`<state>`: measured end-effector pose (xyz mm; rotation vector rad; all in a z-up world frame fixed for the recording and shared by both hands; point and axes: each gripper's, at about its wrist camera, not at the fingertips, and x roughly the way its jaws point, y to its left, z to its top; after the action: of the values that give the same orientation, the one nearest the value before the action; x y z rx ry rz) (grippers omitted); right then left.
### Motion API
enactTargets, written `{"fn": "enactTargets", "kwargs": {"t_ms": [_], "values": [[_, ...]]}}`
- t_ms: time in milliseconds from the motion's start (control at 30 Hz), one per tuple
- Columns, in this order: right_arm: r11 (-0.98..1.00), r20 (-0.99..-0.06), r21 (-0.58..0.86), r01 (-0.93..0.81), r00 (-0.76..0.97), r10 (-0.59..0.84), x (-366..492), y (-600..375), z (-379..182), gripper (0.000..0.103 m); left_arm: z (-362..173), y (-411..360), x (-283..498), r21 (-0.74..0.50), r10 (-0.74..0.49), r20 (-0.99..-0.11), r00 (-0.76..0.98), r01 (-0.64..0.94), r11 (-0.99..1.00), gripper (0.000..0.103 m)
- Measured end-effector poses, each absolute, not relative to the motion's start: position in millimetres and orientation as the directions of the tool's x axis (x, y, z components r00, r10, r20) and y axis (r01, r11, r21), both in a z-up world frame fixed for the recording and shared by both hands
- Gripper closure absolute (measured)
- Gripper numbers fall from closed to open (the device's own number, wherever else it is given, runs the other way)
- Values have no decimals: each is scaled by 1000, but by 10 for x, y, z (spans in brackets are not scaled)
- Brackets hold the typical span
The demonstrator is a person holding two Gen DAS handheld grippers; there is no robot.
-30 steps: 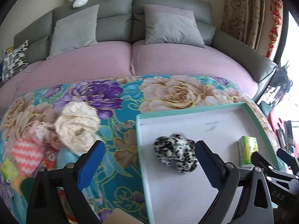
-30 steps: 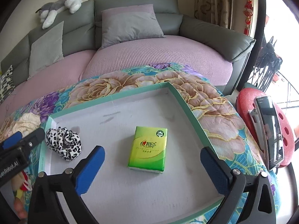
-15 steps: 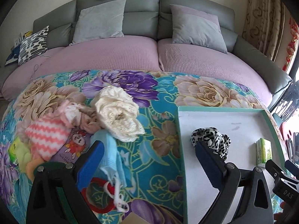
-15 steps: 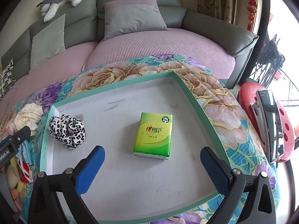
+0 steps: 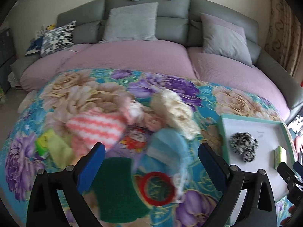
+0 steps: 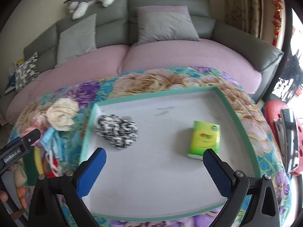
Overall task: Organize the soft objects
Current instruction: 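Move the left tool to the second green tissue pack and grasp it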
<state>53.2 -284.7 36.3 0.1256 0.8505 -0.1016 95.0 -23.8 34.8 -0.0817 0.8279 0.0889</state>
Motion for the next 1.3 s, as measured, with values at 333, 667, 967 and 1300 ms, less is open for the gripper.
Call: {"fn": "enactTargets", "kwargs": {"t_ms": [333,667,967,1300], "values": [[994,-756,107,8,650,76,632,-2177,340,0,410,638,743,-39,175,-723,668,-292,956,4],[991,-766,129,-27,632,117,705,-1797,262,0,390,1184,620,-87,220,-724,654,-403,911,4],[988,-782,120,-99,603,156,778,-1369,126,0,352,1576,530,-97,275,-724,632,-488,867,4],[982,-795,102,-162,580,178,848,-1000,-25,0,-1,1895,644,-89,266,-785,560,-526,846,4]]}}
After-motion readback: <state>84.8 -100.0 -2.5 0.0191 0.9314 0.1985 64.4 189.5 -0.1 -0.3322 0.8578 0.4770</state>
